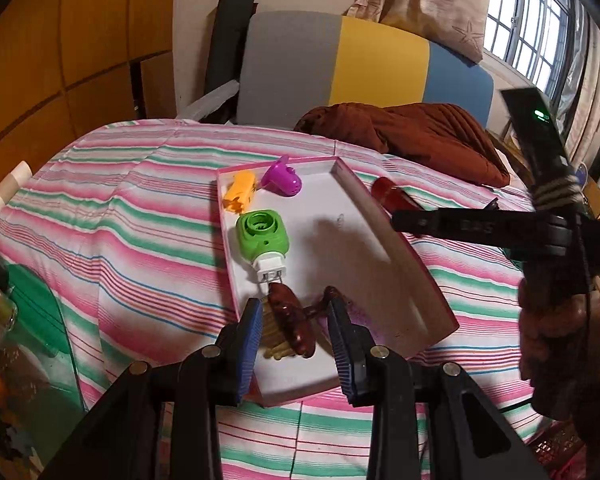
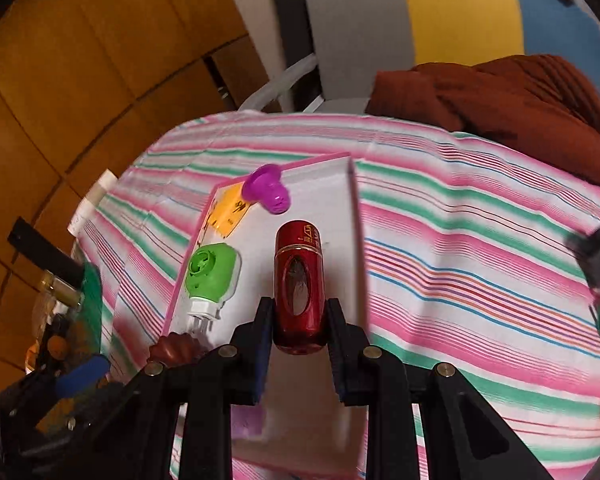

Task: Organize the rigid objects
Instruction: 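Carry the red cylinder over the tray with the right gripper, then lower the red cylinder into the tray and open the right gripper, then move both tools back toward the remaining toy cluster, then grasp the teal plastic holder with the left gripper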

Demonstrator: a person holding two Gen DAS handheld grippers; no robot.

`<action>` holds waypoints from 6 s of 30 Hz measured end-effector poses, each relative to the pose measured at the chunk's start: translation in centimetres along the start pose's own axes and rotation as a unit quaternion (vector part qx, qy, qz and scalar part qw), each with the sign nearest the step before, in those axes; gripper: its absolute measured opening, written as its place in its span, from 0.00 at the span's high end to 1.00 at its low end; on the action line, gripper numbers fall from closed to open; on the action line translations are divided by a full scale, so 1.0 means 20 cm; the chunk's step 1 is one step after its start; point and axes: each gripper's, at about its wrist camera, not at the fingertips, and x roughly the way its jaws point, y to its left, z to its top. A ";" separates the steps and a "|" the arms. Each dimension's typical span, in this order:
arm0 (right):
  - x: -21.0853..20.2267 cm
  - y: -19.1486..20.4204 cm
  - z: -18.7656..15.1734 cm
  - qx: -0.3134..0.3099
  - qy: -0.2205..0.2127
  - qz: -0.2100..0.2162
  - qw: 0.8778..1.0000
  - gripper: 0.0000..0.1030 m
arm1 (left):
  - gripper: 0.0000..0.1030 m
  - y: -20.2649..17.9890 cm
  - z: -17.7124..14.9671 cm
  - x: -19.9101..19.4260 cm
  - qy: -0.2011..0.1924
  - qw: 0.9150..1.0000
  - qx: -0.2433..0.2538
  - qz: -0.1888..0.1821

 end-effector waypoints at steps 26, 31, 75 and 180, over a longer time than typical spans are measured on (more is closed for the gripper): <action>0.40 0.21 -0.05 0.000 0.082 0.013 0.997 0.72 | 0.68 0.15 -0.01 0.02 0.006 0.999 -0.037 0.026; 0.38 0.22 -0.07 -0.004 0.080 0.026 0.996 0.69 | 0.68 0.14 -0.01 0.02 0.008 0.999 -0.036 0.027; -0.53 -0.96 -0.26 0.093 -0.047 -0.159 0.982 0.21 | 0.68 -0.17 -0.03 0.01 0.011 0.999 0.042 -0.009; -0.88 -1.75 -0.60 0.444 -0.156 -0.134 0.872 0.14 | 0.67 -2.14 0.30 0.91 0.125 0.857 0.444 -0.231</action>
